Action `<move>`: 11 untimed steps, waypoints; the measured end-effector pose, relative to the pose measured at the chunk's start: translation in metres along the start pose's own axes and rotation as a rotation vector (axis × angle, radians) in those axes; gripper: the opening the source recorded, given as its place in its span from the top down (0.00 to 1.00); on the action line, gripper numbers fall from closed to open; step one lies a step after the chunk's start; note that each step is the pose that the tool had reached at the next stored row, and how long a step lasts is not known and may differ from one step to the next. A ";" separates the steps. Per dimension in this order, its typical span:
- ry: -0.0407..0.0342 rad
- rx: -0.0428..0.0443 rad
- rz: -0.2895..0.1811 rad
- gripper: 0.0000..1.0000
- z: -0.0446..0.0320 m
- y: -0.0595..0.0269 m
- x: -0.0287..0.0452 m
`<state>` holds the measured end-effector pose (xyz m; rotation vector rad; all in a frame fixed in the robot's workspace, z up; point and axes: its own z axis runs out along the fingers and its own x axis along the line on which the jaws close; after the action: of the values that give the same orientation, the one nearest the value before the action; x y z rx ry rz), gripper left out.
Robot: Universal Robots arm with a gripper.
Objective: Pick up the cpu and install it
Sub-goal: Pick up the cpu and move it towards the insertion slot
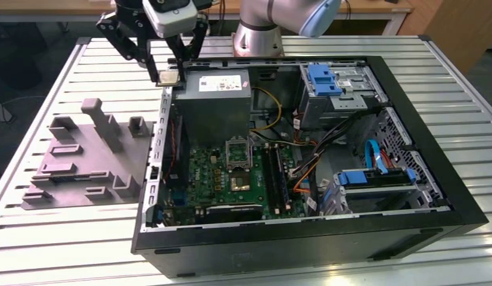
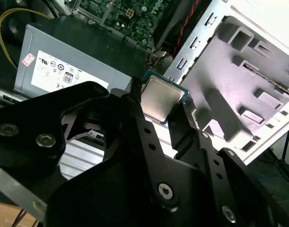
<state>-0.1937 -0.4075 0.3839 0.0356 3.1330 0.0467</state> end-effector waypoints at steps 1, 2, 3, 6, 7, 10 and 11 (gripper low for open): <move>0.0000 0.0000 0.000 0.53 0.0001 0.0000 -0.0010; 0.0000 0.0000 0.000 0.53 0.0000 0.0000 -0.0018; 0.0000 0.0000 0.000 0.53 0.0000 0.0000 -0.0022; 0.0000 0.0000 0.000 0.53 0.0001 0.0001 -0.0031; 0.0000 0.0000 0.000 0.53 0.0001 0.0001 -0.0038; 0.0000 0.0000 0.000 0.53 0.0002 0.0001 -0.0044; 0.0000 0.0000 0.000 0.53 0.0002 0.0001 -0.0044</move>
<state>-0.1893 -0.4075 0.3837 0.0356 3.1330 0.0466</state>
